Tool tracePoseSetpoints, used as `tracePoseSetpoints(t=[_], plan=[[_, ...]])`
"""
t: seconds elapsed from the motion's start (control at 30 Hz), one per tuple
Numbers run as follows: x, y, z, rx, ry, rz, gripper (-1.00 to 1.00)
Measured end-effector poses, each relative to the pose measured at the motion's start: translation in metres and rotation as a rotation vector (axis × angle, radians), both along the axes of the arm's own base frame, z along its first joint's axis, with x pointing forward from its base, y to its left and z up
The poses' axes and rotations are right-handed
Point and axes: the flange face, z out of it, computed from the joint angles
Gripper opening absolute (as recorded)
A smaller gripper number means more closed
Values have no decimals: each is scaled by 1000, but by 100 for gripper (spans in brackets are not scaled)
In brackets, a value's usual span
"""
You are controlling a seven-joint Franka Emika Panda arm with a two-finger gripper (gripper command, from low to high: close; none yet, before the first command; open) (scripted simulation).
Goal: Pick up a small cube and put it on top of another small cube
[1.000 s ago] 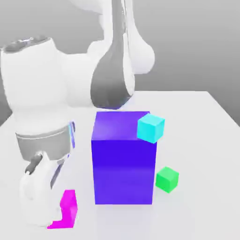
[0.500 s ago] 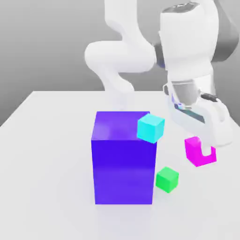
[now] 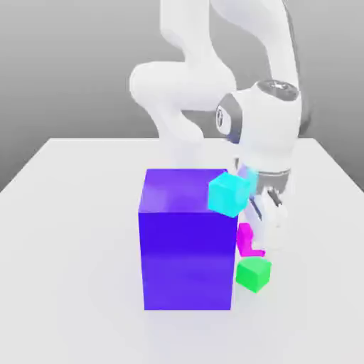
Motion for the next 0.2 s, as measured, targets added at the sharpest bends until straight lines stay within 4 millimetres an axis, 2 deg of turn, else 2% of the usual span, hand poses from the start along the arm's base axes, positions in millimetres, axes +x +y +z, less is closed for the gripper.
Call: tracePoseSetpoints(t=[0.2], plan=[[-3, 2, -25, 44, 0, -2, -100]])
